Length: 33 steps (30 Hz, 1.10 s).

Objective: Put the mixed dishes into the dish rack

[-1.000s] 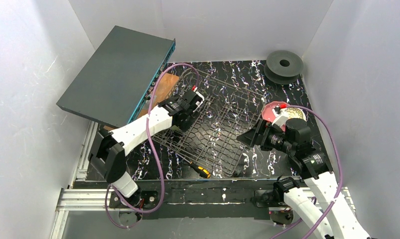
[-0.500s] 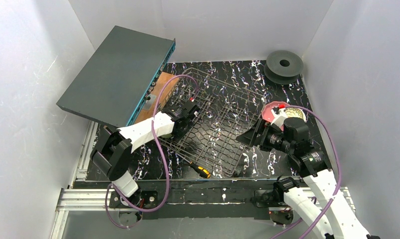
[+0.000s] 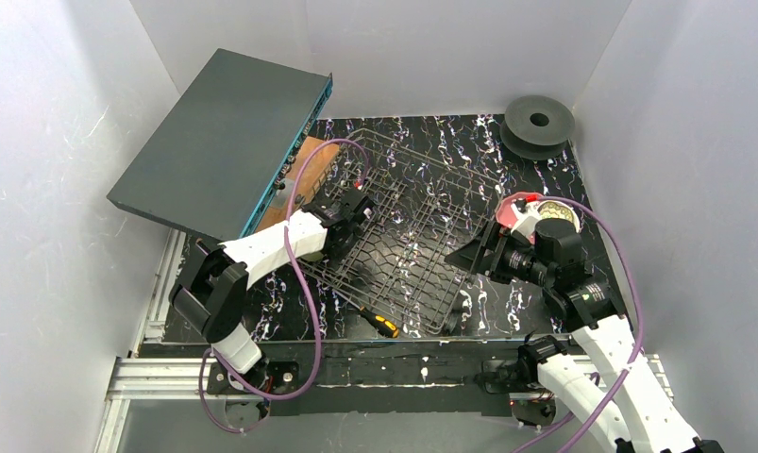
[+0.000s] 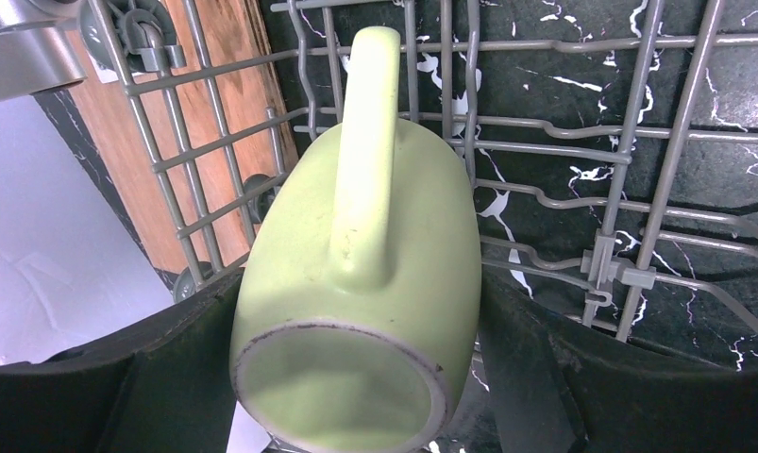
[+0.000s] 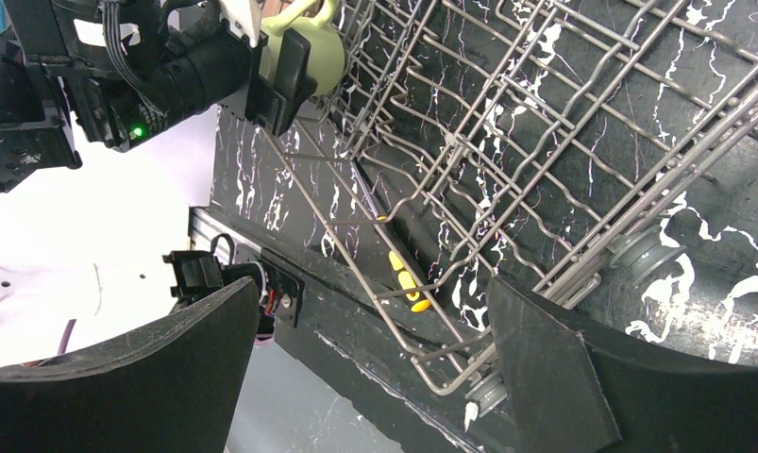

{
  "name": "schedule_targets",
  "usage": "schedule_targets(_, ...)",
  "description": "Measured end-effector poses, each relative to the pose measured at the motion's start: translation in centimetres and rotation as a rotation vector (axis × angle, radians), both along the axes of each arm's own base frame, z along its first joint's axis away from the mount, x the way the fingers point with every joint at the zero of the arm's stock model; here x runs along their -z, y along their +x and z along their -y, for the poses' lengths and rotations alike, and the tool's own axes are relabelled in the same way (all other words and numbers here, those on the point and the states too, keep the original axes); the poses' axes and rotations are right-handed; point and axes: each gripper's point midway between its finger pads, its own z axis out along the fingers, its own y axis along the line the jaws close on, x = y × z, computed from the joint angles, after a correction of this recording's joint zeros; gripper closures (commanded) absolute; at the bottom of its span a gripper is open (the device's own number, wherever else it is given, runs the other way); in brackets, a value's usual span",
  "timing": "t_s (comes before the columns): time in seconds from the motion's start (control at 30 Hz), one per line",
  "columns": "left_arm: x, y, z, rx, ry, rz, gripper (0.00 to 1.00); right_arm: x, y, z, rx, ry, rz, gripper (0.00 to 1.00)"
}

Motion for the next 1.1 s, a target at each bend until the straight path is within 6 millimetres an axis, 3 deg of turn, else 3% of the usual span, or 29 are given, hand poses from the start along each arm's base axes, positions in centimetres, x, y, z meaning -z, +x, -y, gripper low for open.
schedule_targets(0.2,0.32,-0.04,-0.06,-0.02,-0.023,-0.012,0.65,-0.06,-0.01,-0.04,-0.002,0.002,0.002,0.03)
schedule_targets(0.43,0.67,-0.1,-0.16,-0.033,-0.017,-0.021,0.37,-0.06,0.0,-0.04,-0.003,0.002,0.003,0.03)
schedule_targets(0.7,0.67,-0.11,-0.16,-0.041,-0.021,-0.018,0.22,0.03,-0.03,-0.15,-0.009,0.003,-0.005,0.03)
schedule_targets(0.83,0.59,-0.11,-0.13,-0.045,-0.028,-0.015,0.05,0.09,-0.1,-0.3,-0.019,0.007,-0.013,0.04)
schedule_targets(1.1,-0.26,0.14,-0.47,-0.059,-0.03,0.019,0.02,0.02,-0.19,-0.69,-0.042,0.022,-0.011,0.04)
